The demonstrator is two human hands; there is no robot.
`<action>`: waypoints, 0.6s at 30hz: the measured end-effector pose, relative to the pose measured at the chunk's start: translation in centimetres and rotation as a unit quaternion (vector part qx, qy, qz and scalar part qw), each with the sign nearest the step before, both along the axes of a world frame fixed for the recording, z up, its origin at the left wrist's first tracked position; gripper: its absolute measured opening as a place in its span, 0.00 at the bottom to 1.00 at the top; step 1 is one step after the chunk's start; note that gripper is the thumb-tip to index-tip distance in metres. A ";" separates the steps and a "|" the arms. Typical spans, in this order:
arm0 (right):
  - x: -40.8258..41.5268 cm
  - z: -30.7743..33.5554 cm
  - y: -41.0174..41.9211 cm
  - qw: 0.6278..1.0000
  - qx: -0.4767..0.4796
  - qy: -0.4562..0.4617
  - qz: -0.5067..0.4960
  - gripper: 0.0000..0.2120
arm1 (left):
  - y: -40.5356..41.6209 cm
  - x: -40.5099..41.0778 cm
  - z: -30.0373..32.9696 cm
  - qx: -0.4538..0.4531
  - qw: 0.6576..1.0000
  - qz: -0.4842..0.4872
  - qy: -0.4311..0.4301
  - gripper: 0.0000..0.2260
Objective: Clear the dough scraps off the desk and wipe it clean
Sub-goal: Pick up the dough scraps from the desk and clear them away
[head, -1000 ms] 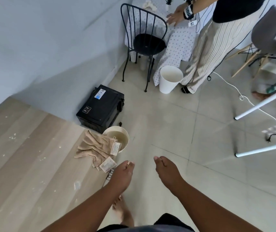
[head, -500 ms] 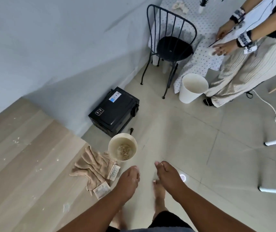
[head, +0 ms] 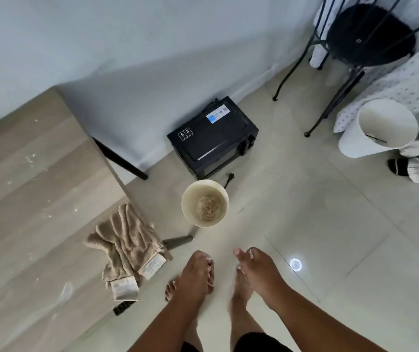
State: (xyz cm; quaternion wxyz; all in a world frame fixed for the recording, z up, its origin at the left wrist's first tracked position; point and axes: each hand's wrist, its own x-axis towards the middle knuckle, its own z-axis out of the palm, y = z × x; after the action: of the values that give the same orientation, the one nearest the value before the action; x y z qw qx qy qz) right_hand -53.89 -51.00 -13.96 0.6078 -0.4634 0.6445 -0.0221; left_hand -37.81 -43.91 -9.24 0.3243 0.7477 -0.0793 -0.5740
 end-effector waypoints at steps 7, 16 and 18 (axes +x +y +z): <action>1.0 -6.8 -2.1 0.990 0.090 -0.051 -0.091 0.22 | -2.1 -0.8 -7.3 0.018 0.994 0.099 0.032 0.08; 4.0 -17.4 -5.5 0.978 0.136 -0.033 -0.155 0.15 | -6.0 1.7 -20.0 -0.002 0.970 0.223 0.099 0.06; 4.9 -19.4 -6.5 0.973 0.156 -0.034 -0.167 0.13 | -7.3 2.1 -22.2 -0.018 0.961 0.254 0.110 0.05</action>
State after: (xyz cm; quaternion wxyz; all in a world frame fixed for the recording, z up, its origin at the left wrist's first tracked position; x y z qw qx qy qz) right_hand -48.97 -57.45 -33.35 0.6820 -0.2473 0.6872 -0.0384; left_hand -35.67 -51.19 -31.44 0.4799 0.6696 0.1391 -0.5495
